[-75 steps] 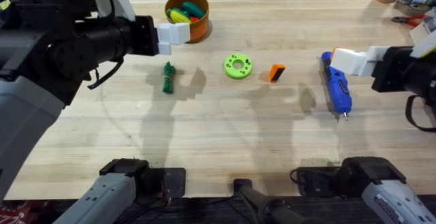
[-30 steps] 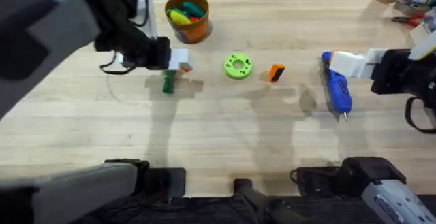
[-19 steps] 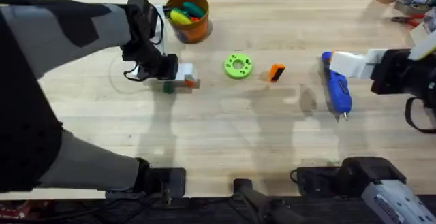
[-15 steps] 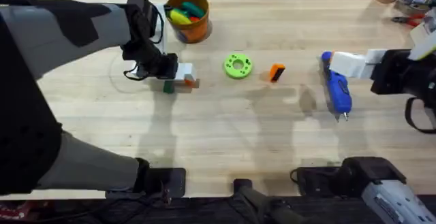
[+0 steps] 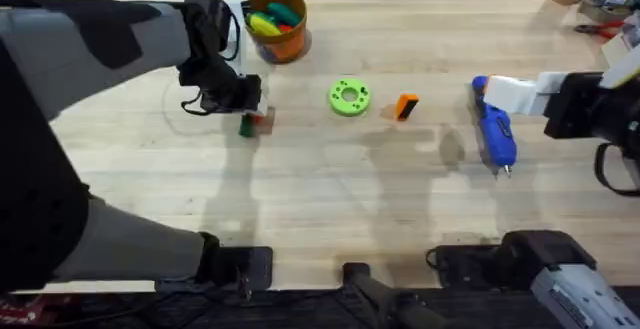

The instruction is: Pick up the gripper from the table and insert it into the empty holder that is missing its gripper. Then pick up a screw, insert it into the mounting hole, and use the screwdriver to tighten it. Finally, clean up the table by picking up the vegetable and placing it into the bucket.

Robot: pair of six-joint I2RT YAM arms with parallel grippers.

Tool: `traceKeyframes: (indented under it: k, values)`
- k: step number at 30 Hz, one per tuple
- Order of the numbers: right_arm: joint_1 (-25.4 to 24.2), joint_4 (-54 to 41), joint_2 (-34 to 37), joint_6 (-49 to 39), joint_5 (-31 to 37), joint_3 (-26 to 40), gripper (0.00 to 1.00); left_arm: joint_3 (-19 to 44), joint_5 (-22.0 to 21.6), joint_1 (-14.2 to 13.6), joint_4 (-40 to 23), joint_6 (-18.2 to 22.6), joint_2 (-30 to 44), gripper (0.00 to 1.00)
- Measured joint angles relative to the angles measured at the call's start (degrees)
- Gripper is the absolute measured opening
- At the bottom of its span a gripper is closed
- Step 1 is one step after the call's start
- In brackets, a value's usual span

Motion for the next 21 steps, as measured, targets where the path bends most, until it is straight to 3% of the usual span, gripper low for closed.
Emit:
traceKeyframes:
  k: [15,21]
  values:
    - [0.0,0.0,0.0,0.0,0.0,0.0,0.929,0.06,-0.49,-0.01,-0.41,-0.03,-0.21,0.003]
    - [0.0,-0.01,-0.01,0.0,0.0,0.0,0.929,0.34,-2.87,0.1,-3.59,-0.68,-3.85,0.003]
